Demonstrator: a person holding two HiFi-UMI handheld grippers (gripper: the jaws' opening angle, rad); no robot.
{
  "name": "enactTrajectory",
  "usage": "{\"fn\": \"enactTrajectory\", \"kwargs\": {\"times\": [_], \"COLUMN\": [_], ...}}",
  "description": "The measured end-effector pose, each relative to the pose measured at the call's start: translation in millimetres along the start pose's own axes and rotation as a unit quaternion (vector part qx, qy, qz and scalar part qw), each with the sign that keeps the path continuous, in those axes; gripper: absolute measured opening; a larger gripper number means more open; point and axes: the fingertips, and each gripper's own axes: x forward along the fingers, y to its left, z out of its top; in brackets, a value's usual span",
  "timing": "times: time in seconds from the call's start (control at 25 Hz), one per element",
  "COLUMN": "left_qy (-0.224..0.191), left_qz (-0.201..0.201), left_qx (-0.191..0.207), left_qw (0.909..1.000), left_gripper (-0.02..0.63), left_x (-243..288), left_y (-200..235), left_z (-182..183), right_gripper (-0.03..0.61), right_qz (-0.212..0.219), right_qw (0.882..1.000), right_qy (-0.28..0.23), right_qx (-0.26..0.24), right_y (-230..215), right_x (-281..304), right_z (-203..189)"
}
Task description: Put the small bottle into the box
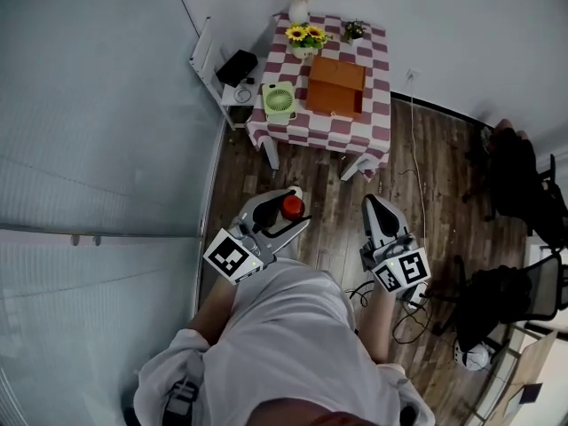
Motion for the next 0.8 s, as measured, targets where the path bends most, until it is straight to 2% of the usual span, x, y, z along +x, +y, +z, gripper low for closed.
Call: {"fn": "enactTrajectory", "kwargs": {"times": [0.12,0.2,0.32,0.48,0.64,0.8], "left_qy": [-0.013,-0.006,-0.005,0.007,-0.002,-0.014], "left_qz": [0.001,0.004,0.003,-0.024,-0.044,-0.01], "left_qx": [-0.005,-0.009,-0.01,-0.013,-0.009,-0.021], "left_qw": [0.9999,0.9999,0.9999,0.9996,0.999,0.9996], "left_gripper": [0.221,0.221,0.221,0.221,0.221,0.221], "left_x": [31.2,51.1,85.4,125.8,156.2,174.3], "left_y": [54.2,92.6,145.9,205.5,253.7,296.1], "left_z": [6.9,7.2,9.8,15.3,25.2,36.4], "right_gripper": [0.003,0.003,0.003,0.003,0.003,0.003], "right_qz": [0.006,0.008,-0.002,-0.021,-0.034,-0.039], "right_qw": [1.0,0.999,0.999,0.999,0.998,0.998], "right_qy": [0.015,0.024,0.03,0.034,0.041,0.048], "right_qx": [-0.015,-0.02,-0.009,0.011,0.018,0.026], "right_y": [-29.1,-51.2,-91.4,-137.4,-171.0,-196.4], "right_x": [49.4,83.8,132.7,193.0,238.6,262.0], "right_z": [9.8,14.4,19.7,24.1,25.6,28.2]}}
